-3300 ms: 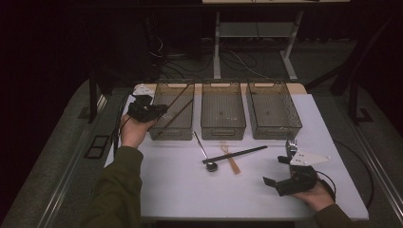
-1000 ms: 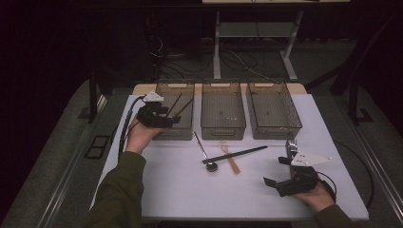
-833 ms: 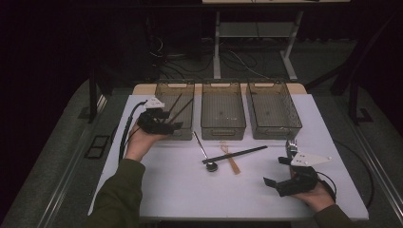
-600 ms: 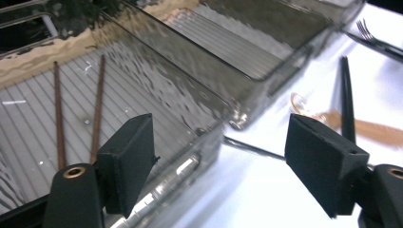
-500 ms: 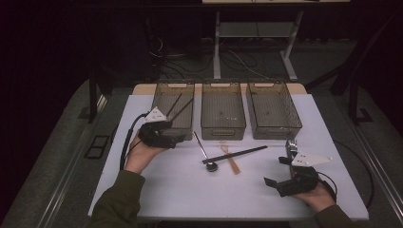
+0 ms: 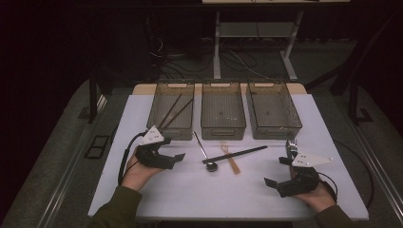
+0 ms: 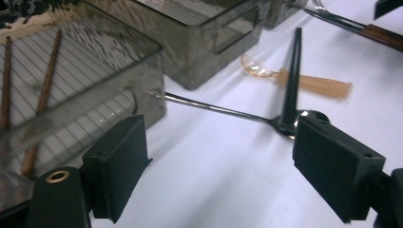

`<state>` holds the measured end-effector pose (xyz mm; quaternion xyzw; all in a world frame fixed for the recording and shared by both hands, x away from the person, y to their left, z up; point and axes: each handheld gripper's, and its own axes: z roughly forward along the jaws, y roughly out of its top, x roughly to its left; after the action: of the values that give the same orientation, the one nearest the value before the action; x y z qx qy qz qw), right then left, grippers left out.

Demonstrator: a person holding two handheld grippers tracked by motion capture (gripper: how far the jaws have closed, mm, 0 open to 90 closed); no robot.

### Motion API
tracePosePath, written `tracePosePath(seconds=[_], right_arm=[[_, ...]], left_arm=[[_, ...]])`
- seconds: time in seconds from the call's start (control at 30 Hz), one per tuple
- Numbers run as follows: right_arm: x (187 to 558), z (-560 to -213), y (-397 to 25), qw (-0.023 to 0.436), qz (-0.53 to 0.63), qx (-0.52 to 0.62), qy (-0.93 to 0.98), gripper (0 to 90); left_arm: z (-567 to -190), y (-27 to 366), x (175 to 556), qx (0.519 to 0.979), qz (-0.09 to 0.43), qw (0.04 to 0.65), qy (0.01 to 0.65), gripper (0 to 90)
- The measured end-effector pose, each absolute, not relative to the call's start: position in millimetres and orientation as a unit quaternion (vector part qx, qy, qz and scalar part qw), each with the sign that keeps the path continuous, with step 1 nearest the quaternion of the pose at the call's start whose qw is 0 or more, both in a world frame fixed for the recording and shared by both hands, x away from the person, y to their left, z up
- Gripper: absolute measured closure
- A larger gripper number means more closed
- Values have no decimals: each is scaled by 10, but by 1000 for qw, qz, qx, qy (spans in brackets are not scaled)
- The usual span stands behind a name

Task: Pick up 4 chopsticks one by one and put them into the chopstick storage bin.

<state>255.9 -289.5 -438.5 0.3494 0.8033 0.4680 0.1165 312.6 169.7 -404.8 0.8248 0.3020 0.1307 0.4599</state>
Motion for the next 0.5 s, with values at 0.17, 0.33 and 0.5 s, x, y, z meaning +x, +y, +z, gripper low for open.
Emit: tracePosePath(seconds=[0.17,0.33,0.5], right_arm=[[2562,-4391,-2883,116,467,348,805,4],[2564,-4393,-2884,115,465,349,805,4],[2568,-4387,-2886,115,465,349,805,4]], left_arm=[[-4164,1714,2983,820,108,475,300,125],[-4220,1719,2889,815,96,489,297,68],[-4286,1684,2831,816,82,492,292,0]])
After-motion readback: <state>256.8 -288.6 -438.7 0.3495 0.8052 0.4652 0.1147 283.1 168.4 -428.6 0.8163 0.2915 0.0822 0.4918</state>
